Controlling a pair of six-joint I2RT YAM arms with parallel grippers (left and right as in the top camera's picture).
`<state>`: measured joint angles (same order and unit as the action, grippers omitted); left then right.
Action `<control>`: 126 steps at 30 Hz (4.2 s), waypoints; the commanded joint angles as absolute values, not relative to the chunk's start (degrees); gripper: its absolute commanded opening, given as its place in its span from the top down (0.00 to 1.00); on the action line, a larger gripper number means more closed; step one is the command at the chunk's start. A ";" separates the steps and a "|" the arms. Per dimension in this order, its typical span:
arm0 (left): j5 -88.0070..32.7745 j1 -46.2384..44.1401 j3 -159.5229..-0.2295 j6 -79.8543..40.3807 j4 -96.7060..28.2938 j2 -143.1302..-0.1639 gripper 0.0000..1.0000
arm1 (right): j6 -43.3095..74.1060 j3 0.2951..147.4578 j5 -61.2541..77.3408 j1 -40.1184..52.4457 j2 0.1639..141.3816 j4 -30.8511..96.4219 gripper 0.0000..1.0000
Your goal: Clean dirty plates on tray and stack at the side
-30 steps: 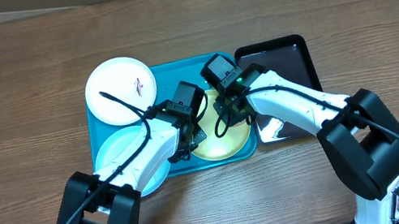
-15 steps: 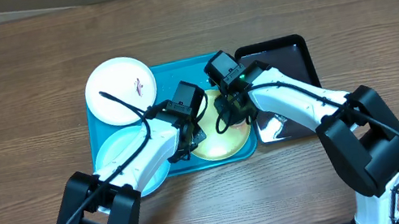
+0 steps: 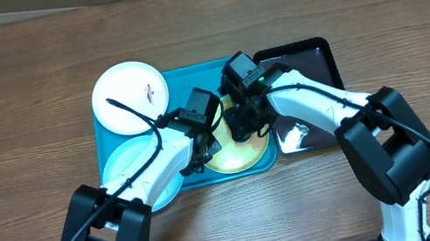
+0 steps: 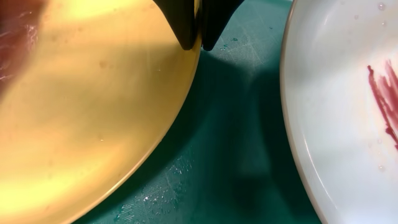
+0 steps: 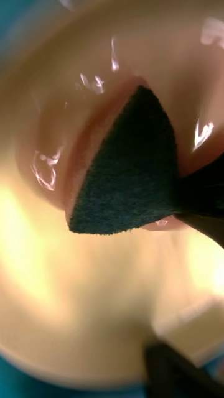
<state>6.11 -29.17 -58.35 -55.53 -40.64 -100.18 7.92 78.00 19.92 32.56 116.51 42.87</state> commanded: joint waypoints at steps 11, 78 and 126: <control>6.13 -29.23 -57.58 -54.39 -40.21 -99.77 0.96 | 3.90 83.42 37.17 21.76 105.84 47.68 0.96; 6.13 -29.28 -57.10 -54.41 -39.77 -100.14 0.57 | 7.46 88.84 -0.97 -2.33 101.86 59.27 0.00; 6.15 -20.99 -73.93 -37.23 -43.46 -99.59 0.96 | 7.46 88.84 -0.97 -2.33 101.86 59.27 0.00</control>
<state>5.43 -21.43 -70.52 -41.30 -43.51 -100.88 7.27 88.18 -0.86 -2.24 101.95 59.55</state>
